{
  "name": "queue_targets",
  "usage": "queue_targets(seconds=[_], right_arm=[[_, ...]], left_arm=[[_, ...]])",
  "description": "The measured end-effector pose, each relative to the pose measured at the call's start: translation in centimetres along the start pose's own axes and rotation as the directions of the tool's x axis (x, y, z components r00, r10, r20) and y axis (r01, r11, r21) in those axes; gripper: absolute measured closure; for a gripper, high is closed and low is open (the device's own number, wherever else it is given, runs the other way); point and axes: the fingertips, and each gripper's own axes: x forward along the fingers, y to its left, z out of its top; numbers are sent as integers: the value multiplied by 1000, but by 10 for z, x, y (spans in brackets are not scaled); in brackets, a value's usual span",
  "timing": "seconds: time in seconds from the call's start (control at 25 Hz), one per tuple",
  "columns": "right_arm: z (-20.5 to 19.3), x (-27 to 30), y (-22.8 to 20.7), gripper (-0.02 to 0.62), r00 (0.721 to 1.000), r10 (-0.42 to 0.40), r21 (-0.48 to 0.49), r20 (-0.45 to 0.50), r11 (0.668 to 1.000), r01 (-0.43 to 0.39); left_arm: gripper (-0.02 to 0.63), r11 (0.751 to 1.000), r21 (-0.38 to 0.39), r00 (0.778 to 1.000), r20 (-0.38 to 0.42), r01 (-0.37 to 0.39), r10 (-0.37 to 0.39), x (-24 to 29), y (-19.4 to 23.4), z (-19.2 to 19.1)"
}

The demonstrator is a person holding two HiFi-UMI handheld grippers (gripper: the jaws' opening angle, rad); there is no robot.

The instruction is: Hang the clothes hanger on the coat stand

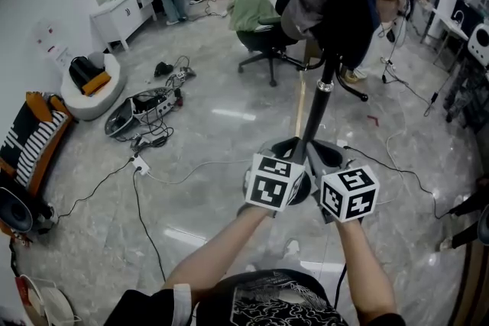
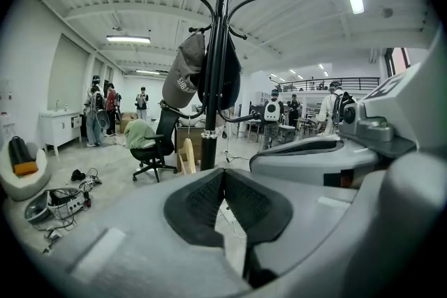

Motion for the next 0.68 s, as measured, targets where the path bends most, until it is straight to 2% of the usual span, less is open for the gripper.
queue_targets(seconds=[0.68], right_arm=[[1,-1,11,595,1000,-15,-1,-8,1000,15]], left_arm=[[600,1000,3,1000,-6,-1,1,-12,7,0]])
